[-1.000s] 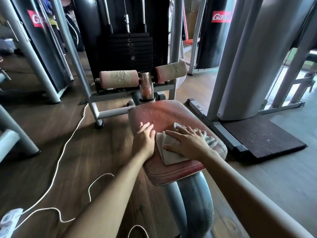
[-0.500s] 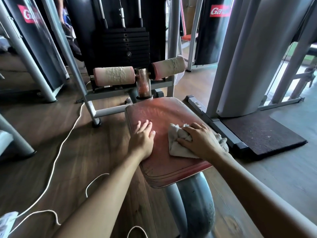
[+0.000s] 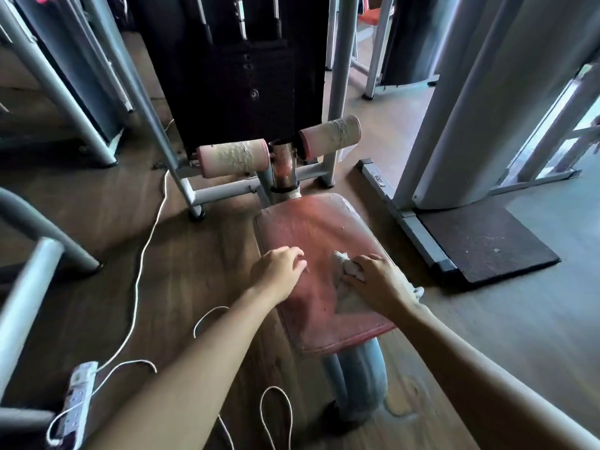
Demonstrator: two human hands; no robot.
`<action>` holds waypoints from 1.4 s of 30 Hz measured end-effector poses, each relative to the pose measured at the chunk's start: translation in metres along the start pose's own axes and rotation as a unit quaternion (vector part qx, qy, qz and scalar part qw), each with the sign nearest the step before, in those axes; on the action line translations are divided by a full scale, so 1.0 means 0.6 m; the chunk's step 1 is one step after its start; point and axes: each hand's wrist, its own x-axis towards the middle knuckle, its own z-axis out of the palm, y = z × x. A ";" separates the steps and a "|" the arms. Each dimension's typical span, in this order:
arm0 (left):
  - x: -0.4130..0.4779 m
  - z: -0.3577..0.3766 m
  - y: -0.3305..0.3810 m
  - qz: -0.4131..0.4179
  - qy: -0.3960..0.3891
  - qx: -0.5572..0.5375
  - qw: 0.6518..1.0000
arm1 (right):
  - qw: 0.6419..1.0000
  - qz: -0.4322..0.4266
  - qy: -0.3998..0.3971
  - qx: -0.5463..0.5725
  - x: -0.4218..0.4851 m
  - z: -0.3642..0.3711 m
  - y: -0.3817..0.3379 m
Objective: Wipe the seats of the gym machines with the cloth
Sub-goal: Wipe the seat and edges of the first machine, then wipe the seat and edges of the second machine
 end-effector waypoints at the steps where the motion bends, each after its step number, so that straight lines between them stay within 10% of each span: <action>1: -0.016 -0.032 0.014 0.006 0.022 -0.007 1.000 | 1.000 0.004 0.004 0.011 -0.007 -0.031 -0.016; 20: -0.399 -0.584 0.330 -0.027 0.245 -0.027 0.969 | 0.966 -0.196 0.066 0.158 -0.258 -0.619 -0.263; 42: -0.969 -0.685 0.383 -0.403 0.472 0.011 0.784 | 0.797 -0.546 -0.082 0.246 -0.504 -0.605 -0.558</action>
